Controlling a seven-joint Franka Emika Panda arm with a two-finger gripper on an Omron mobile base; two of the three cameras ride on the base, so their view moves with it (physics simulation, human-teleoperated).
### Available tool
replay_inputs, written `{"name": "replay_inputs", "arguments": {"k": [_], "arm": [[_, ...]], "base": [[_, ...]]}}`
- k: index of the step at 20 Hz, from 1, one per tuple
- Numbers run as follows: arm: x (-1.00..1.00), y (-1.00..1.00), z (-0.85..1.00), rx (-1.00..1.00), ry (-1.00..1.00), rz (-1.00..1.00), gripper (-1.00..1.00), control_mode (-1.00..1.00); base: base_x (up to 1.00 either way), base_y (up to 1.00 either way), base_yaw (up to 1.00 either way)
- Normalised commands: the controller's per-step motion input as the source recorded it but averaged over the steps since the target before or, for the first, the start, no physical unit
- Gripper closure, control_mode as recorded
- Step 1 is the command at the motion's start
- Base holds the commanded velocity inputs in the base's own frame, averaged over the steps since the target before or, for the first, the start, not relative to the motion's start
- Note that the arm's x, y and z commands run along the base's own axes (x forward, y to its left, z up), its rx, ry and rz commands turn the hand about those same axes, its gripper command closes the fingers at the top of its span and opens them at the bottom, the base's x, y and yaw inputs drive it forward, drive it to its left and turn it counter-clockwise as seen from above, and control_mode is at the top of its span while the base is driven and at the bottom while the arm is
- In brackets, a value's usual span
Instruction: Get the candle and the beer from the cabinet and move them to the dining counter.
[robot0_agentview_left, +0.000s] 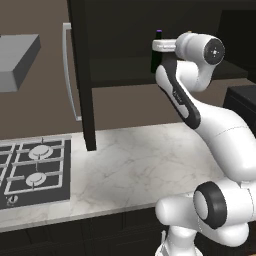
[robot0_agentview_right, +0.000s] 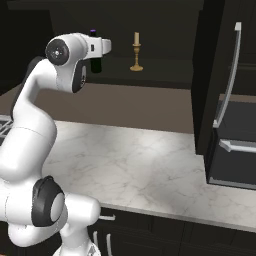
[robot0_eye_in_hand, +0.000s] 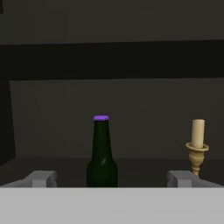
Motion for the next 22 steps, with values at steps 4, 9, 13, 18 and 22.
{"name": "replay_inputs", "arguments": {"k": [4, 9, 13, 18, 22], "arm": [[0.08, 0.00, 0.00, 0.00, 0.00, 0.00, -1.00, -1.00], [0.09, 0.00, 0.00, 0.00, 0.01, 0.00, -1.00, -1.00], [0.09, 0.00, 0.00, 0.00, 0.01, 0.00, -1.00, -1.00], [0.09, 0.00, 0.00, 0.00, 0.01, 0.00, -1.00, -1.00], [0.20, 0.00, -0.02, 0.00, 0.00, 0.00, -1.00, -1.00]], "base": [[0.00, 0.00, 0.00], [0.00, 0.00, 0.00], [0.00, 0.00, 0.00], [0.00, 0.00, 0.00], [0.00, 0.00, 0.00]]}}
